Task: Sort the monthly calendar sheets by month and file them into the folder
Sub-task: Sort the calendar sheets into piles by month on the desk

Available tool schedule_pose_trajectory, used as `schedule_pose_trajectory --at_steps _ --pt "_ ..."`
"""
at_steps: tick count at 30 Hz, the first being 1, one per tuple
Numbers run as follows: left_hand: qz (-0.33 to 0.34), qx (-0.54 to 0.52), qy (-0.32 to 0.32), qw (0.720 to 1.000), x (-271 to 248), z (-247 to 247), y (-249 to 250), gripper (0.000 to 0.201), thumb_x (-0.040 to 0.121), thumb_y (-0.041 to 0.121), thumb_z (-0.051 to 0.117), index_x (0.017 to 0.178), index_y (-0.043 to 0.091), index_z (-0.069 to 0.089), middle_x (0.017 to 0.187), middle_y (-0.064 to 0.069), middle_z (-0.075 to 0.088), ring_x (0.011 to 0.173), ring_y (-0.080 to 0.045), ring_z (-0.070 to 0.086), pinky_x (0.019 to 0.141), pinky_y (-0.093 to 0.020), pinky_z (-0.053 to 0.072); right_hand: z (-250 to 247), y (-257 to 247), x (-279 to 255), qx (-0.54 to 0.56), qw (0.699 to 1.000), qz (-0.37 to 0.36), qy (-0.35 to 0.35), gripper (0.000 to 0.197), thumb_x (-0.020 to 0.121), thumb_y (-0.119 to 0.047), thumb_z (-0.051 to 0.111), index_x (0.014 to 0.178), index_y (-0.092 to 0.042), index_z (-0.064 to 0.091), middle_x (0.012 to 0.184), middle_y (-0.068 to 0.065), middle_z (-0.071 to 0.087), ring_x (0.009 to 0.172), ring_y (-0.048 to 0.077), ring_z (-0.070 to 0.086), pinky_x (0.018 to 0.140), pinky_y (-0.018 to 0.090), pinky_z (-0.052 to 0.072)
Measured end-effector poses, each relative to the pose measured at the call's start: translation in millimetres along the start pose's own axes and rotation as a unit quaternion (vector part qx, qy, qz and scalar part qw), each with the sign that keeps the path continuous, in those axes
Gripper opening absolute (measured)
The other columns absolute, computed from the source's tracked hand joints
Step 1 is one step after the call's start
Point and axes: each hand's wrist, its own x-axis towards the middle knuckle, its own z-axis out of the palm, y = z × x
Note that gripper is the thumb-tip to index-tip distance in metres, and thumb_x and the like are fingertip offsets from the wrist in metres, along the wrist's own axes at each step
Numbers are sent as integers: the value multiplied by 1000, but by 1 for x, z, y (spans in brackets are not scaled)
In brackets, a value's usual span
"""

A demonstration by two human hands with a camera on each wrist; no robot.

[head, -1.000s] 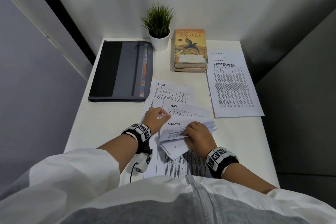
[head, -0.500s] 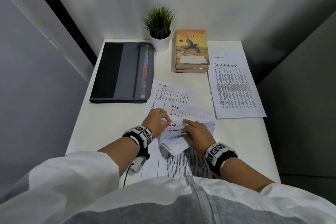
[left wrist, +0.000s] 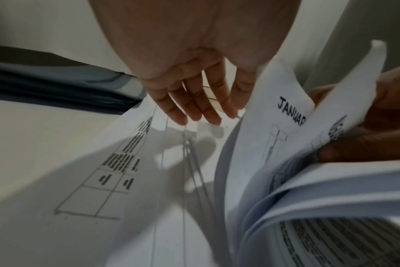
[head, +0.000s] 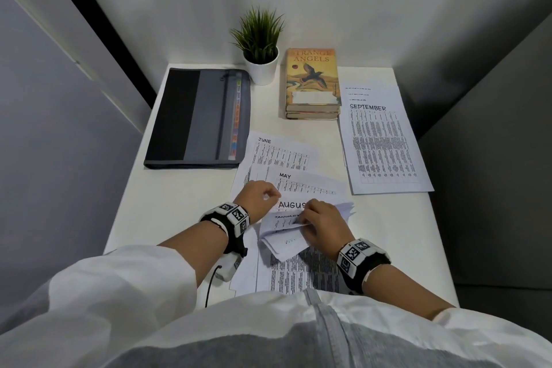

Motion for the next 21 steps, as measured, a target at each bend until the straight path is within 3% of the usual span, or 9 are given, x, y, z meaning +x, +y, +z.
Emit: schedule_pose_trajectory --at_steps 3,6,11,15,19,21 --pt "-6 -17 -5 1000 2 -1 3 13 84 10 70 92 20 68 84 2 64 80 -9 57 79 -23 45 -1 -2 -2 -7 1000 -10 -14 8 75 -10 68 83 -11 69 90 5 63 81 27 56 71 37 46" --pt "-27 -13 -12 999 4 -1 8 11 82 9 72 82 20 69 76 5 64 68 -7 55 72 -23 50 -5 -3 -2 1 1000 -11 -15 6 79 -8 65 84 -10 67 86 5 63 81 28 57 72 36 46" --pt "-8 57 -38 998 4 -6 14 5 85 14 68 88 13 72 86 4 67 80 -10 60 78 -23 50 -15 1 8 2 999 -7 -53 16 90 -17 58 99 -10 69 98 4 66 93 26 59 86 34 43" --pt "29 56 -44 997 3 -15 26 6 86 13 66 83 12 70 92 -4 70 96 -18 59 88 -31 48 -22 1 13 22 996 4 -90 18 91 -17 57 102 -9 70 101 6 67 97 25 58 85 34 45" --pt "-28 -110 -6 994 -1 -17 33 15 91 11 55 78 16 59 87 5 61 89 -17 56 73 -25 43 -28 0 20 27 992 8 -125 18 90 -15 57 99 -8 71 97 6 67 93 23 59 80 34 47" --pt "-49 -115 -10 992 -4 -11 31 15 93 21 56 79 19 54 85 6 58 85 -18 53 66 -25 39 -28 -2 22 19 990 6 -138 19 90 -15 57 100 -7 71 97 7 67 92 24 60 80 32 46"
